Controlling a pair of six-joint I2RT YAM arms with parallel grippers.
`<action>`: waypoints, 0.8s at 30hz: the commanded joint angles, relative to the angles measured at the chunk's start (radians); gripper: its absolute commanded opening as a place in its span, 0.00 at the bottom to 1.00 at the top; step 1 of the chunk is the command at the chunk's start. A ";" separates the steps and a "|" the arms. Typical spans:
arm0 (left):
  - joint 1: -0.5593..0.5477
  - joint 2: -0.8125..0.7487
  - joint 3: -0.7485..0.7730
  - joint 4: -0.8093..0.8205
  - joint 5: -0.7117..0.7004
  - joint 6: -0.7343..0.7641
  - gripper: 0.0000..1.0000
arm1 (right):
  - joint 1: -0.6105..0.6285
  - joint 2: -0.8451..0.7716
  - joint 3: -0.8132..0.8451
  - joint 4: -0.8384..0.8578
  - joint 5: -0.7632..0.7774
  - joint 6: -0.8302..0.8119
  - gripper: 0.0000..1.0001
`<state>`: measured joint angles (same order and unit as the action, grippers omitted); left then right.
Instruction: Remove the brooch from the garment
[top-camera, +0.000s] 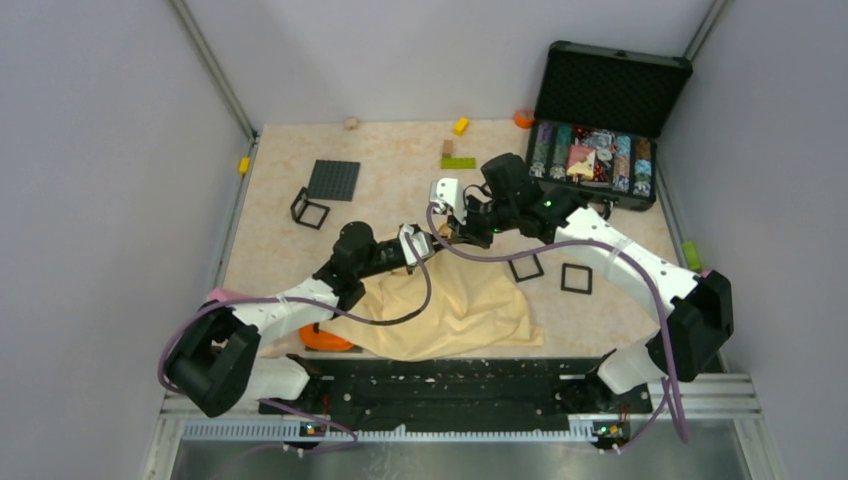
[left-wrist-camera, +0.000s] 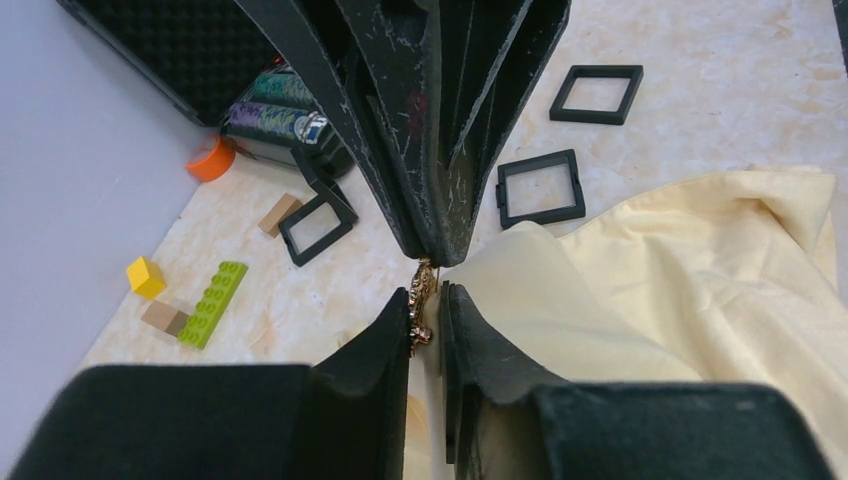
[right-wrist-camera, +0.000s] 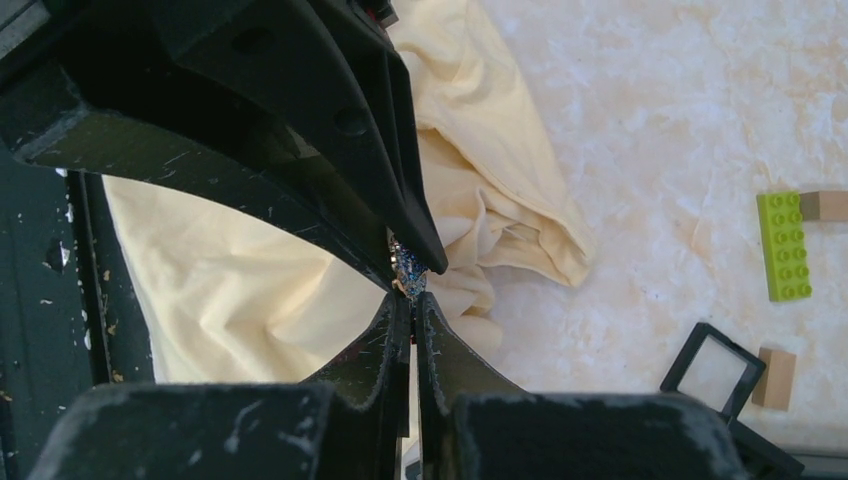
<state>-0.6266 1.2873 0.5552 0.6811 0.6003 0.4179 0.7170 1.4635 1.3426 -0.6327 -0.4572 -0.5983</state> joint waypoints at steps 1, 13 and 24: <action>-0.004 -0.005 0.015 0.021 -0.010 0.011 0.13 | 0.000 -0.005 0.039 0.034 -0.063 0.047 0.00; -0.004 -0.041 0.002 0.009 0.091 -0.006 0.09 | -0.083 -0.023 -0.086 0.134 -0.105 0.009 0.00; -0.004 -0.097 -0.034 0.031 0.058 -0.022 0.35 | -0.155 0.093 -0.029 0.130 -0.305 0.115 0.00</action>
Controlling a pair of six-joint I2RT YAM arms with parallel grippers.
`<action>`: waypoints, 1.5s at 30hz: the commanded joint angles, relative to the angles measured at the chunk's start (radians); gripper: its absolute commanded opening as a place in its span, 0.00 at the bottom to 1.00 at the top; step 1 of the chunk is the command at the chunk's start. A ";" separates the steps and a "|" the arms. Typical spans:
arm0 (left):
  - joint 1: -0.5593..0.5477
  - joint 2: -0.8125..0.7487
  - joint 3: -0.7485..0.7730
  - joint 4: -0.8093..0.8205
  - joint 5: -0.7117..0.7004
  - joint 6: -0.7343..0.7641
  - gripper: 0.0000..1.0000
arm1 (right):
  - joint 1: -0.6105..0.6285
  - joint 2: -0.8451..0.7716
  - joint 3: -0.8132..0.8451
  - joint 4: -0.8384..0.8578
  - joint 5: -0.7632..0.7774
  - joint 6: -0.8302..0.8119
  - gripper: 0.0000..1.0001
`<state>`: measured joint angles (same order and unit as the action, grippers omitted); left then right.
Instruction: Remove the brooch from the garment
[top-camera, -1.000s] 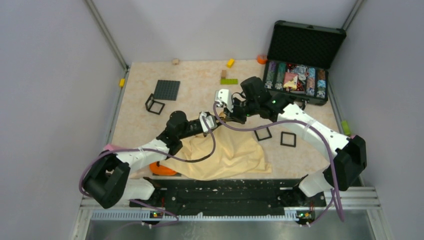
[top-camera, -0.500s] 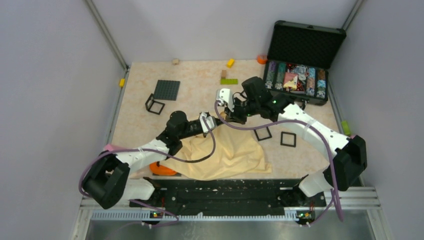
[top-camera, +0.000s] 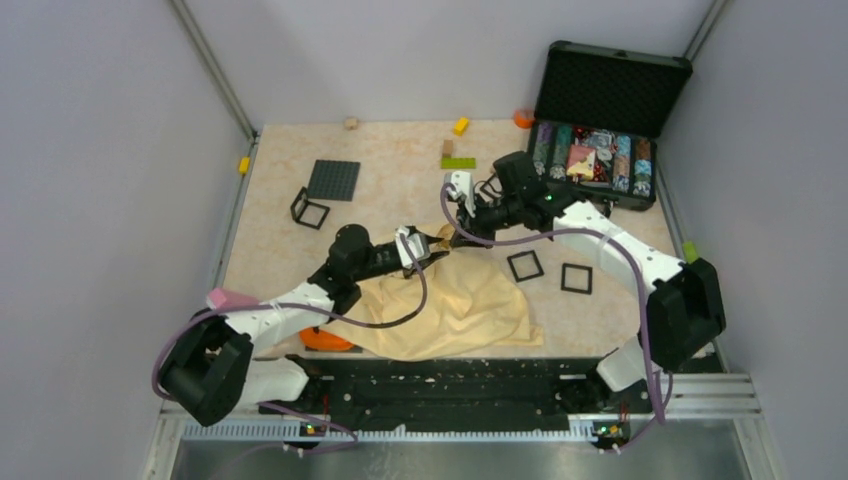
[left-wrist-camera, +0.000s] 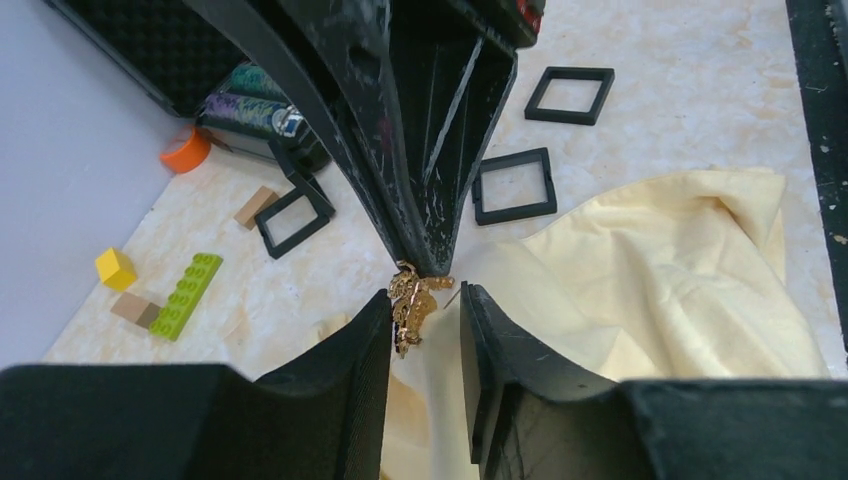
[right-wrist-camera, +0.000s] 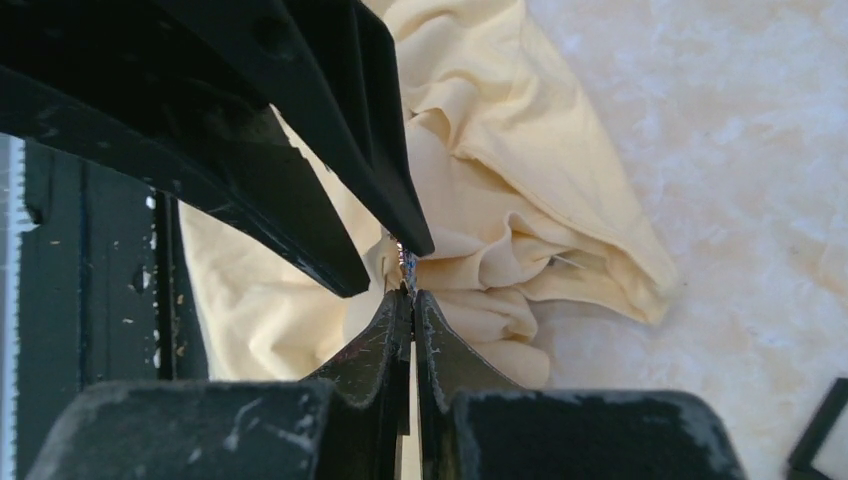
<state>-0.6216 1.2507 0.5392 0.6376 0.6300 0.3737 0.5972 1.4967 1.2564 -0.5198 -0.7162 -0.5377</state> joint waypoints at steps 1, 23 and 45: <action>-0.009 -0.067 -0.022 0.075 0.012 0.030 0.37 | -0.035 0.074 0.076 -0.005 -0.056 0.068 0.00; -0.060 -0.112 -0.063 0.060 -0.220 0.057 0.73 | -0.039 0.046 0.143 -0.056 0.051 0.161 0.00; -0.013 0.062 -0.026 0.238 -0.265 -0.269 0.65 | -0.036 -0.142 -0.122 0.429 0.112 0.224 0.00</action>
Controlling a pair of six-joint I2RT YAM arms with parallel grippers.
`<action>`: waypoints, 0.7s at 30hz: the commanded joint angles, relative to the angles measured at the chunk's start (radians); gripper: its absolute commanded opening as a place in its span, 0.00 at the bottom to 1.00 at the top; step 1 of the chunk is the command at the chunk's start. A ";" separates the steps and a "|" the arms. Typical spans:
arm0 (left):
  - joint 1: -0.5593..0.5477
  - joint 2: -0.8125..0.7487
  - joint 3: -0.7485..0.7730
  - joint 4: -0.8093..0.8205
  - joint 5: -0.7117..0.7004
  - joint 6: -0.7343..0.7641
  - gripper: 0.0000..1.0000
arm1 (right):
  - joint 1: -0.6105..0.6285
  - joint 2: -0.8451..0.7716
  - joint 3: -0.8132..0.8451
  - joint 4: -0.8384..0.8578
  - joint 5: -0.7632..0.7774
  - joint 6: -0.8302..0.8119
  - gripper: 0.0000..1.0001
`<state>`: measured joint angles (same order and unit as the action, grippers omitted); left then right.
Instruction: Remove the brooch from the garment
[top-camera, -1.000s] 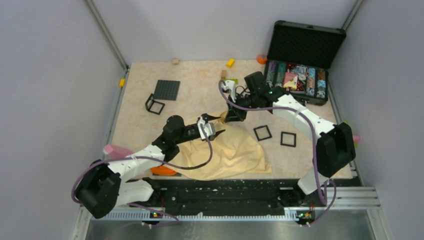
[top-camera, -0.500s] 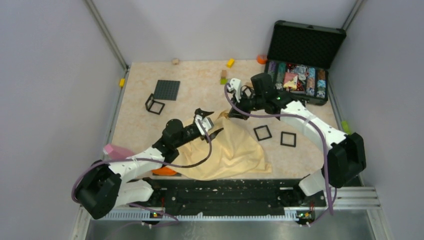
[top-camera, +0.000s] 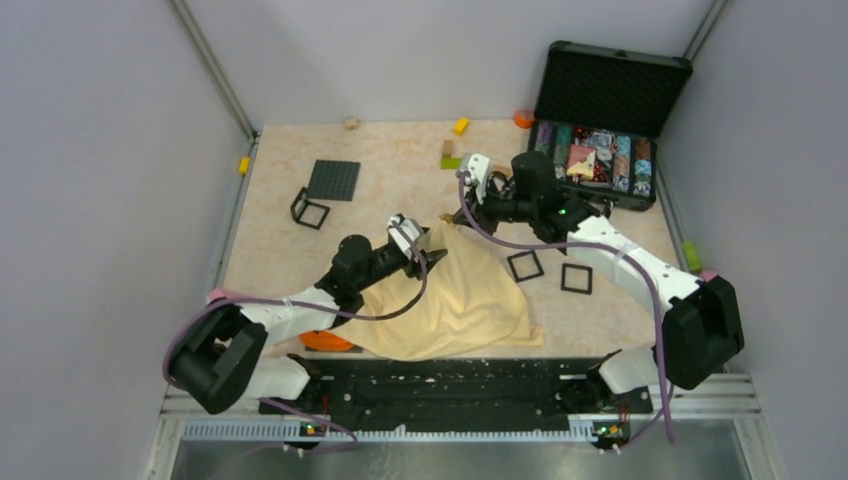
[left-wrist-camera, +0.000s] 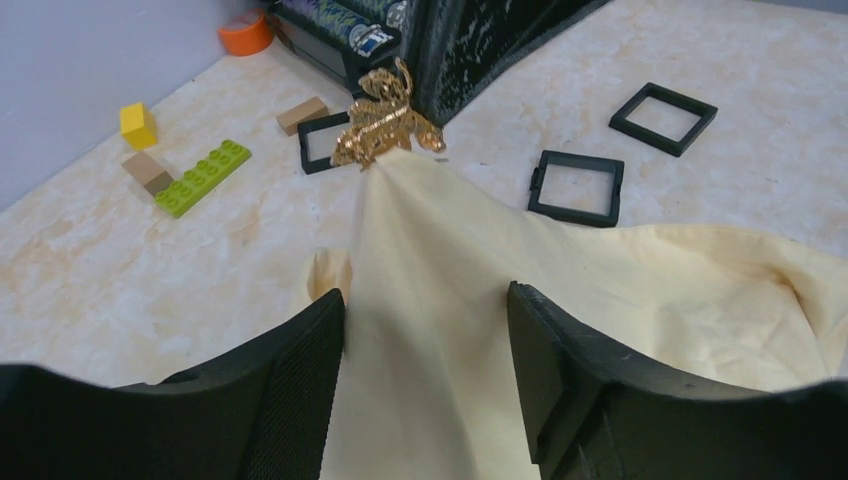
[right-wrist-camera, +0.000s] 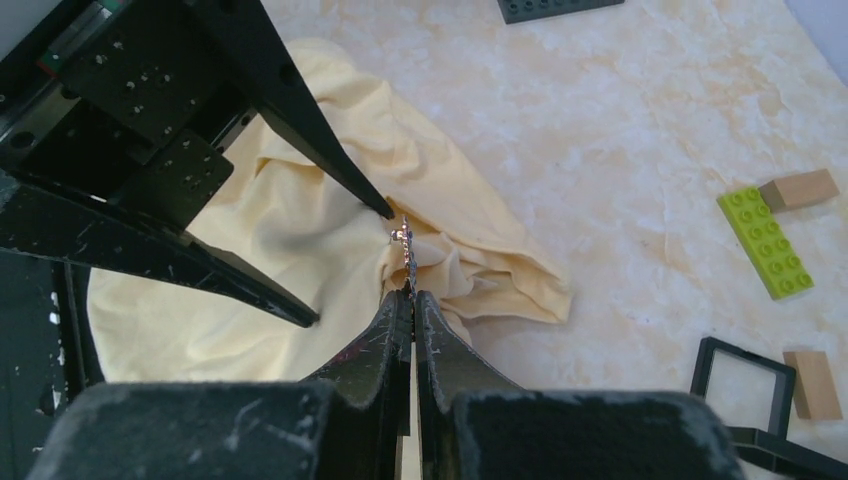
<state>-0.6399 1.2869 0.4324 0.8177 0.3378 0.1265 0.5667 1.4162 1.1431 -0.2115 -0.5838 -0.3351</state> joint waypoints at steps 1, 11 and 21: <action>0.004 0.033 0.087 0.063 0.029 -0.022 0.62 | -0.005 -0.066 -0.013 0.134 -0.023 0.027 0.00; 0.004 0.089 0.158 0.016 0.116 -0.022 0.07 | -0.004 -0.063 -0.035 0.201 -0.018 0.051 0.00; 0.008 0.122 0.170 -0.041 0.133 -0.040 0.00 | 0.005 -0.018 -0.022 0.425 0.219 0.184 0.00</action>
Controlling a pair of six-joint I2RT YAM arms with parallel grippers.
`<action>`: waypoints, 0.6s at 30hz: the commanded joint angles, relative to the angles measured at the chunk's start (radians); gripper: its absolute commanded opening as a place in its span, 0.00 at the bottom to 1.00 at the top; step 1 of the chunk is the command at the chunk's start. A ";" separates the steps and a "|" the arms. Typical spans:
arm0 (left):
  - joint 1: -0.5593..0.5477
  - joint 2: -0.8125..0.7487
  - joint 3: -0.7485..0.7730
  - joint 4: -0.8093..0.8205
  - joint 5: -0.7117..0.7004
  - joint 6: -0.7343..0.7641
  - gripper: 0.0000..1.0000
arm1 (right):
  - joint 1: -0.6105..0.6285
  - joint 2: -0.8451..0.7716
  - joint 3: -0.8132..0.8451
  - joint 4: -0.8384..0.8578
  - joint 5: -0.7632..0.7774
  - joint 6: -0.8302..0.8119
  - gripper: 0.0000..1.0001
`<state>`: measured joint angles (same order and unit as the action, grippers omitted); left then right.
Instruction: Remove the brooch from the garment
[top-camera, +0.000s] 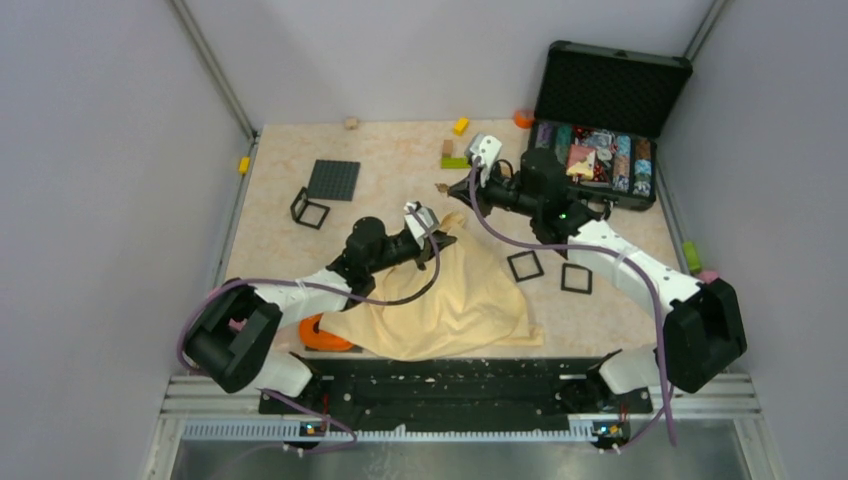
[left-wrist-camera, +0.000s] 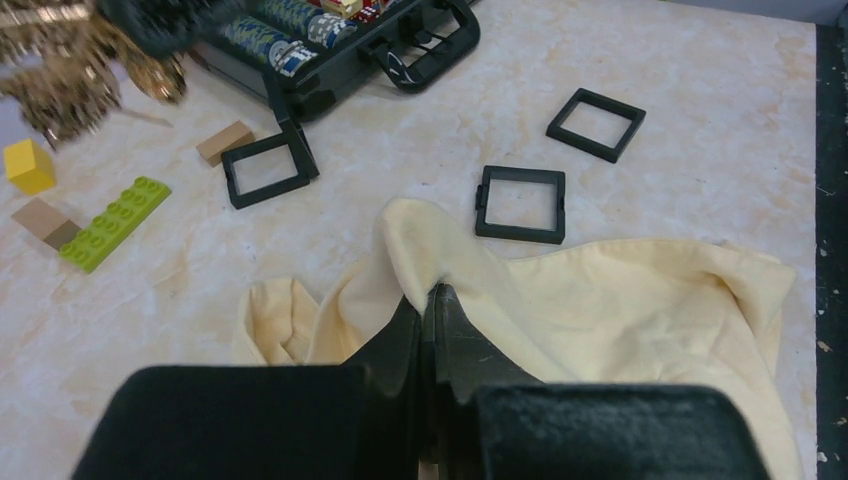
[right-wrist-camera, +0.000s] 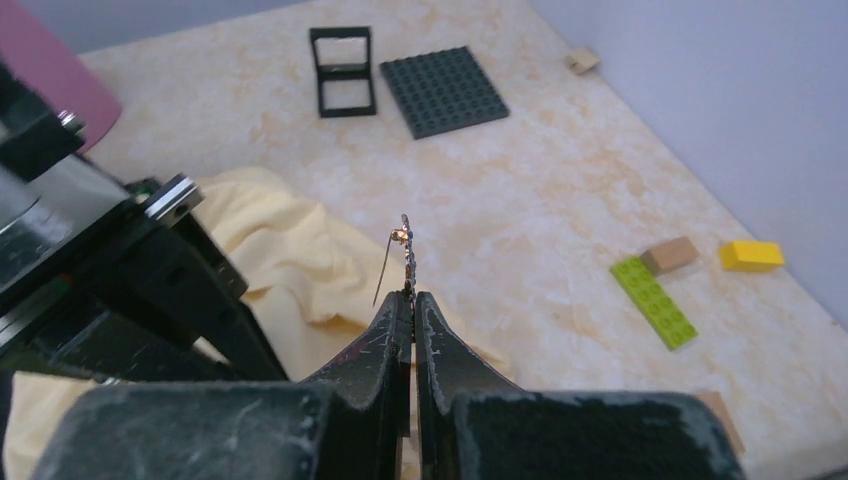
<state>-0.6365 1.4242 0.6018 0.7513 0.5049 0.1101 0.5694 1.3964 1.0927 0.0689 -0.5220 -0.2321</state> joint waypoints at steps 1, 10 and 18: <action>0.010 -0.022 -0.013 0.028 -0.081 -0.048 0.00 | 0.000 -0.002 0.031 0.149 0.200 0.097 0.00; 0.218 -0.003 0.084 -0.097 -0.225 -0.174 0.00 | -0.009 -0.140 -0.115 0.138 0.409 0.189 0.00; 0.298 0.073 0.465 -0.296 -0.385 -0.005 0.00 | -0.009 -0.230 -0.169 0.032 0.387 0.199 0.00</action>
<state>-0.3748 1.4616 0.8406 0.5095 0.2272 0.0162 0.5663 1.2221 0.9234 0.1253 -0.1501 -0.0566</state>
